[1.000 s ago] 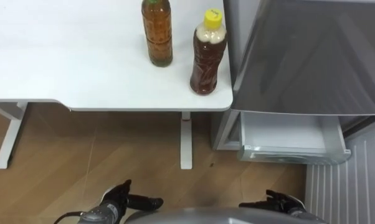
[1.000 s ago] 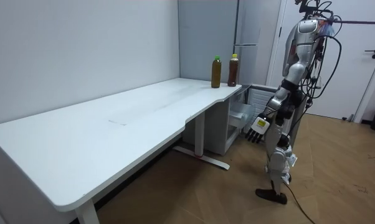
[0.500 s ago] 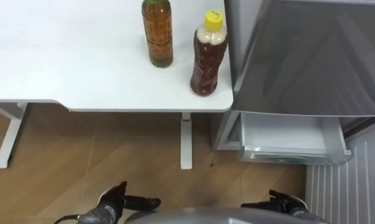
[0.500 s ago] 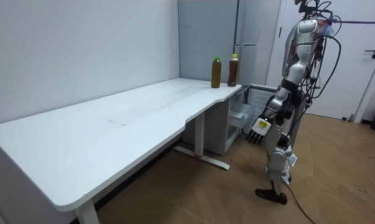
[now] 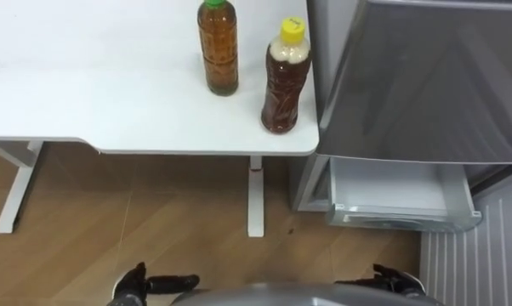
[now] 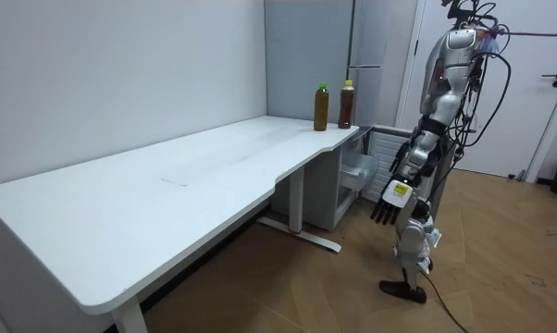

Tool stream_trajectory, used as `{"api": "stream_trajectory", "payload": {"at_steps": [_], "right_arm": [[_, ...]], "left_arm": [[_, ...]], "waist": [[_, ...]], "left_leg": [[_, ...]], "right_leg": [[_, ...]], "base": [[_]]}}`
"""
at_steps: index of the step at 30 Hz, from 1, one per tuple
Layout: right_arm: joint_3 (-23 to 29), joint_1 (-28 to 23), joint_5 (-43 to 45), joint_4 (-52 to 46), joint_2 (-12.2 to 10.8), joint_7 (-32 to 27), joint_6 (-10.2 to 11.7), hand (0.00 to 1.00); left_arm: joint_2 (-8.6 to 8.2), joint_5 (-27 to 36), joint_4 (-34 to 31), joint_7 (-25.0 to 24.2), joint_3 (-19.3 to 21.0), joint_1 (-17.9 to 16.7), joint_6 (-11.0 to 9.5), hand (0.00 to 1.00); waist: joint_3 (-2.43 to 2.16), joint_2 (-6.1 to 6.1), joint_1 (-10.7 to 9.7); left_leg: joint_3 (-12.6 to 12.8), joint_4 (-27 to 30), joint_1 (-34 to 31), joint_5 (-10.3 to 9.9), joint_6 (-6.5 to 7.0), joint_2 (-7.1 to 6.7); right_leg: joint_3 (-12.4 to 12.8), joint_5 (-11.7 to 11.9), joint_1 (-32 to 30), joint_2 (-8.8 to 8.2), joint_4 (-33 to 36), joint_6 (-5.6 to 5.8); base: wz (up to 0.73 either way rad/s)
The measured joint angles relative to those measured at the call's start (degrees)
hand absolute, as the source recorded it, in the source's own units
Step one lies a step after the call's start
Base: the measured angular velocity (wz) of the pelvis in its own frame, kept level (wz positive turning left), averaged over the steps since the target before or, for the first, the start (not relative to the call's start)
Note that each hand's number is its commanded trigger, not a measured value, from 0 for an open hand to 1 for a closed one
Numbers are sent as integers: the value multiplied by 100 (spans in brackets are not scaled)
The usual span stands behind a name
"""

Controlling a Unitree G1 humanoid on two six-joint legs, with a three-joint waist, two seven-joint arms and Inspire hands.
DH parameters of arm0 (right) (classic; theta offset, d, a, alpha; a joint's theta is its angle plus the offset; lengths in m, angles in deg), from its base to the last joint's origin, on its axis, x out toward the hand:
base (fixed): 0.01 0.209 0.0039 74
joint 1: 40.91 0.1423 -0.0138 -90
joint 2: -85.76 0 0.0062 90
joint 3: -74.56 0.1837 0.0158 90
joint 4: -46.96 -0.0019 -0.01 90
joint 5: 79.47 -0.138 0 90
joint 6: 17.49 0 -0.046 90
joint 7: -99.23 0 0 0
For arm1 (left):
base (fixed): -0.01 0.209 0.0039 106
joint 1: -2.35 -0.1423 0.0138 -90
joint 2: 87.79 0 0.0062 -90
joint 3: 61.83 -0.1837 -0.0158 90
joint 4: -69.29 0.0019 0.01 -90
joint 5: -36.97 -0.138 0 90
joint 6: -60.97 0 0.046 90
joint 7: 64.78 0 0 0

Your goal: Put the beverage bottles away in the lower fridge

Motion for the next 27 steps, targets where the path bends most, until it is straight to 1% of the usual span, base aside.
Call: {"api": "stream_trajectory", "payload": {"at_steps": [2,4,6,7,8,9,10,11,12,13,14,15,16,17,18,19,20,21,23,24,25,26,27], "right_arm": [[64,-5,-1,-3,5,-5,-33,0],[136,-5,-15,18,7,-6,-71,0],[185,-3,-42,31,7,-24,-139,0],[204,-4,-44,31,7,-40,-145,0],[216,-5,-40,29,8,-81,-150,0],[216,-5,-39,30,8,-103,-152,0],[217,-11,-82,44,17,-122,-156,0],[223,-55,-113,27,29,-141,-155,0],[248,-89,-122,13,30,-158,-152,0],[321,-133,-129,-7,30,-177,-150,0],[330,-139,-129,-41,32,-186,-148,0],[339,-131,-103,-38,33,-185,-144,0],[362,-135,-69,-37,32,-186,-144,0],[399,-133,34,-38,36,-209,-141,0],[406,-105,89,-41,45,-264,-141,0],[398,-100,98,-41,55,-286,-142,0],[390,-103,105,-41,78,-308,-144,0],[387,-131,117,-42,91,-315,-142,0],[377,-201,208,-159,137,-354,-142,0],[377,-258,347,-243,161,-369,-145,0],[374,-282,387,-260,168,-385,-144,0],[378,-328,398,-260,173,-425,-144,0],[397,-355,395,-257,175,-437,-142,0]], "left_arm": [[4,96,6,209,176,-135,39,0],[22,323,5,426,223,-241,86,0],[69,948,5,742,326,-276,142,0],[81,1116,4,817,360,-271,142,0],[107,1516,4,955,437,-251,139,0],[126,1769,3,1028,472,-235,140,0],[139,2267,-62,1182,592,-226,139,0],[118,2762,-210,1337,765,-249,135,0],[111,2993,-279,1409,865,-262,131,0],[108,3374,-410,1551,1009,-276,119,0],[108,3709,-625,1727,1111,-318,96,0],[114,3922,-867,1894,1155,-360,17,0],[111,3969,-995,1982,1210,-371,-19,0],[112,4064,-1239,2197,1294,-378,-103,0],[124,4136,-1477,2441,1315,-369,-227,0],[137,4160,-1587,2559,1308,-358,-289,0],[161,4178,-1761,2744,1308,-324,-394,0],[163,4171,-1899,2856,1308,-321,-433,0],[162,4045,-2580,3287,1309,-317,-489,0],[162,3806,-2970,3501,1306,-313,-501,0],[160,3670,-3206,3606,1298,-308,-503,0],[158,3480,-3751,3792,1291,-307,-517,0],[166,3337,-4192,3950,1292,-304,-648,0]], "waist": [[-1,21,7],[-6,37,4],[-9,43,-1],[-11,46,-6],[-13,48,-6],[-12,48,-7],[-12,63,21],[-5,73,70],[-3,76,111],[-2,80,164],[-5,94,170],[-10,101,178],[-12,103,179],[-12,100,180],[-14,104,178],[-18,110,180],[-23,118,182],[-22,119,178],[-24,120,183],[-26,124,173],[-27,126,169],[-28,125,169],[-32,137,163]], "left_leg": [[-5,62,-12,-34,3,0],[-12,85,-21,-54,8,0],[-37,90,-28,-58,11,-3],[-51,89,-29,-58,11,-5],[-71,89,-23,-58,11,-8],[-81,88,-19,-57,11,-8],[-74,83,4,-57,11,-7],[-58,64,54,-57,11,-7],[-41,47,87,-58,11,-6],[-22,33,129,-65,5,-5],[-23,20,143,-66,5,-5],[-23,21,142,-66,5,-5],[-21,21,141,-66,5,-5],[-19,22,141,-66,5,-4],[-18,26,135,-66,6,-4],[-19,27,134,-67,7,-4],[-18,26,144,-68,9,-4],[-12,23,146,-68,10,-4],[-9,6,138,-68,10,-4],[-28,37,116,-71,12,-5],[-40,63,94,-75,13,-5],[-64,91,82,-84,13,-4],[-65,90,90,-84,13,-5]], "right_leg": [[-4,-3,-1,0,-9,2],[-11,-3,6,-2,-5,3],[-31,-4,15,-3,-1,4],[-44,-4,23,-4,-1,4],[-73,-4,34,-8,4,4],[-84,-5,42,-9,3,5],[-78,-6,54,-9,4,5],[-45,-6,76,-7,3,5],[-33,-6,93,-6,0,6],[-8,-9,115,-5,2,10],[1,-9,124,-4,4,10],[-3,-9,123,-3,8,10],[-1,-9,119,-3,16,10],[5,-9,107,-3,29,10],[8,-9,93,-3,45,10],[14,-9,89,-4,50,10],[23,-9,90,-4,60,10],[27,-10,94,-4,65,10],[38,-10,87,-2,73,10],[32,-9,86,-2,73,10],[26,-9,82,-2,71,10],[15,-9,80,1,71,10],[14,-9,99,1,72,10]], "base": [[0],[0],[5],[8],[7],[5],[0],[-8],[-13],[-10],[-6],[0],[0],[0],[0],[0],[0],[-4],[0],[0],[7],[5],[0]]}}
